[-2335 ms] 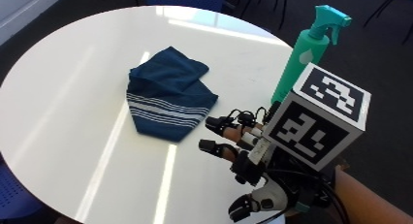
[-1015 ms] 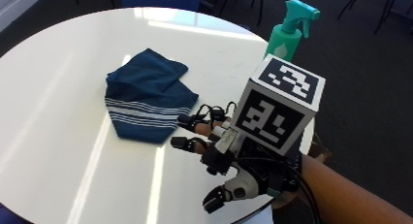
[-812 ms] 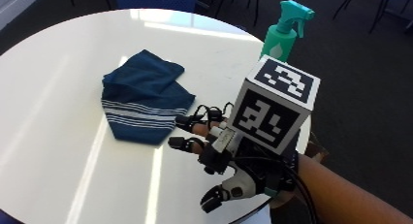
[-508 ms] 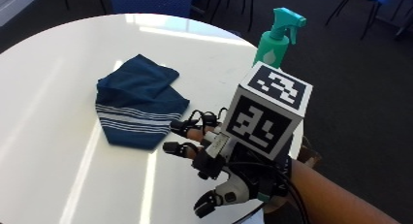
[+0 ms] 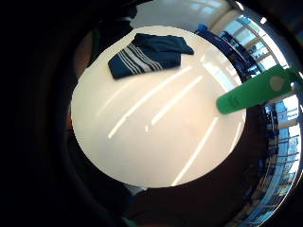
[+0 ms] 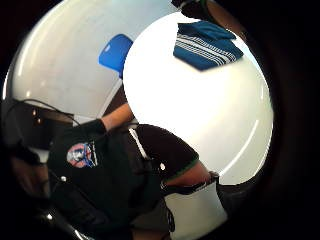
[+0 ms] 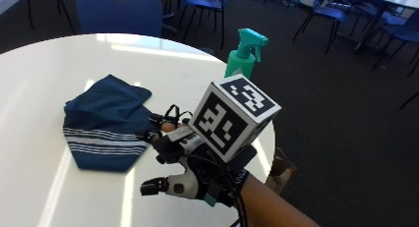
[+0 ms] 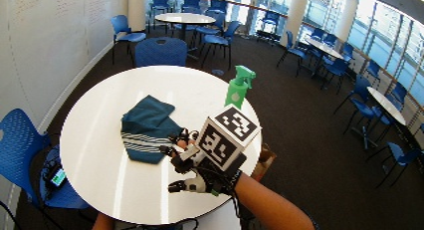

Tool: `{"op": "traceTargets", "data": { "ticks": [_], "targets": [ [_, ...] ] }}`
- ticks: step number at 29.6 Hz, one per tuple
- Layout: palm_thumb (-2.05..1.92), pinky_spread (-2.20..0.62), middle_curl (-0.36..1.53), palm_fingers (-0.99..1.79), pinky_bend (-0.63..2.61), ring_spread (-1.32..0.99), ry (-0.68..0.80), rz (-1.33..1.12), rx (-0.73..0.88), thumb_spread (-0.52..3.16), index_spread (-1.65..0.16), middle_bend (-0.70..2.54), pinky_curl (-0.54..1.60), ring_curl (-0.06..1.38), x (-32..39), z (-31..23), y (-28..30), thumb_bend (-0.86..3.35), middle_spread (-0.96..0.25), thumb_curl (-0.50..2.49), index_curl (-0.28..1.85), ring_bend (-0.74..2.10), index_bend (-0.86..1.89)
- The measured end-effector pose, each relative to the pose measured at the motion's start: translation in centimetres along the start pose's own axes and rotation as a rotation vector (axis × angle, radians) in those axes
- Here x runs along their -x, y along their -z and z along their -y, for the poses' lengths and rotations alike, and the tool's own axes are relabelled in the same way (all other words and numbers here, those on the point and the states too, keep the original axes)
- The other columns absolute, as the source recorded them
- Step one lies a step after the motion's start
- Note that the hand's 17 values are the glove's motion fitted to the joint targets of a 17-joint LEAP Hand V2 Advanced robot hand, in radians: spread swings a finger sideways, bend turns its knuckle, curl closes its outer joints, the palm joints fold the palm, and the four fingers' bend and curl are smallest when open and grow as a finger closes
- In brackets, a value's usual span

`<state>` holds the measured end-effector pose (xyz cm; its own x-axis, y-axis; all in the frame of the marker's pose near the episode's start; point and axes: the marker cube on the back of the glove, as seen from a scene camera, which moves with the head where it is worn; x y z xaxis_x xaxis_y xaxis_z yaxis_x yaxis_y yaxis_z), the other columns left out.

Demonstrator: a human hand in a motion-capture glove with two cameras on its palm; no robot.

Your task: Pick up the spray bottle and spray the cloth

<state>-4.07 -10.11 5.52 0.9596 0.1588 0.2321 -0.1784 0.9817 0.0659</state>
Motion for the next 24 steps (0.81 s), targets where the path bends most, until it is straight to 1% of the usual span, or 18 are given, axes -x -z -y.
{"op": "traceTargets", "data": {
  "ticks": [4, 7, 14, 21, 24],
  "targets": [
    [0.32, 0.2, 0.29, 0.41, 0.19, -0.08, -0.123, 0.017, -0.063, 1.06, -0.49, 0.17, 0.31, 0.26, -1.7, 0.5, -0.6, -0.01, -0.12, 0.28, 0.32, 0.3, 0.21],
    [0.33, 0.2, 0.29, 0.44, 0.19, -0.07, -0.224, 0.016, -0.144, 1.08, -0.49, 0.17, 0.31, 0.26, -3.3, 0.6, -0.7, -0.02, -0.12, 0.28, 0.33, 0.29, 0.21],
    [0.39, 0.19, 0.27, 0.56, 0.24, -0.05, -0.521, 0.128, -0.463, 1.1, -0.46, 0.14, 0.33, 0.27, -7.5, 0.3, 1.3, 0.0, -0.09, 0.29, 0.34, 0.29, 0.21],
    [0.44, 0.18, 0.26, 0.56, 0.27, -0.03, -0.688, 0.25, -0.681, 1.13, -0.43, 0.14, 0.35, 0.28, -11.2, 0.8, 3.2, -0.01, -0.06, 0.3, 0.37, 0.27, 0.23],
    [0.47, 0.17, 0.26, 0.59, 0.27, -0.03, -0.76, 0.294, -0.745, 1.14, -0.42, 0.16, 0.35, 0.28, -12.5, 1.0, 3.4, -0.01, -0.06, 0.31, 0.37, 0.27, 0.2]
  ]
}}
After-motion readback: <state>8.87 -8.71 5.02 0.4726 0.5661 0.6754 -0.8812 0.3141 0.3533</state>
